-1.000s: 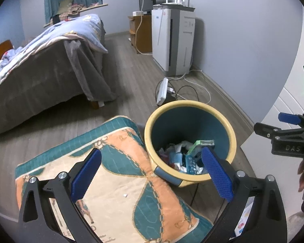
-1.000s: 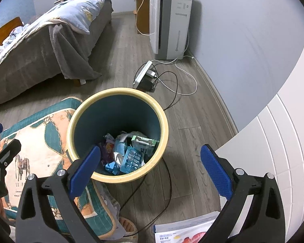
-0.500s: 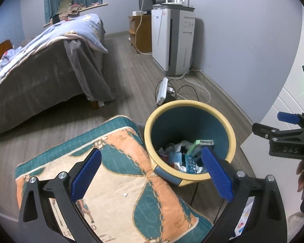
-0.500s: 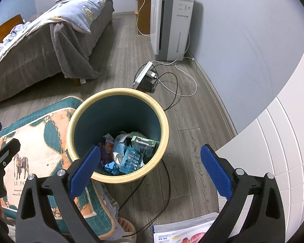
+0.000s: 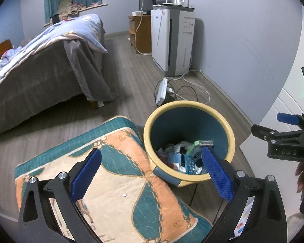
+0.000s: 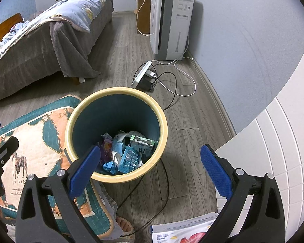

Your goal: Collect trash

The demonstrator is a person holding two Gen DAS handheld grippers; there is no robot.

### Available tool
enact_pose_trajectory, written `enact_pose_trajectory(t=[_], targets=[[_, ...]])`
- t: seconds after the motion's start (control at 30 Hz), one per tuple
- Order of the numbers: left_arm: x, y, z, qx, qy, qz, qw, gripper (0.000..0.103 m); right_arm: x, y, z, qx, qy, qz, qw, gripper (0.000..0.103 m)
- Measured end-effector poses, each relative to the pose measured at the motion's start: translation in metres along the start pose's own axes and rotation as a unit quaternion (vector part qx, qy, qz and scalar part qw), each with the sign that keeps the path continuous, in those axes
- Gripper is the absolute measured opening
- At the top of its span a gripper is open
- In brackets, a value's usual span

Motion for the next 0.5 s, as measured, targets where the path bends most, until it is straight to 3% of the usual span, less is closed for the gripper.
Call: enact_pose_trajectory(t=[0.5], targets=[[0.0024,0.0010,-0.0014,0.001,0.001,0.003,1.0000,0.098,0.0006,-0.0003,0.0012,-0.001,0.003,0.002,1.000,0.097]])
Point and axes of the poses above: each gripper's, at about its wrist camera, not at the fingertips, and y roughly against the way its jaws point, x to its right, z to its underside, the point moved 10 cm from there along -y, roughly the way its jaws point, and after that the axes turned 11 degrees about x, right-handed, at the moved point
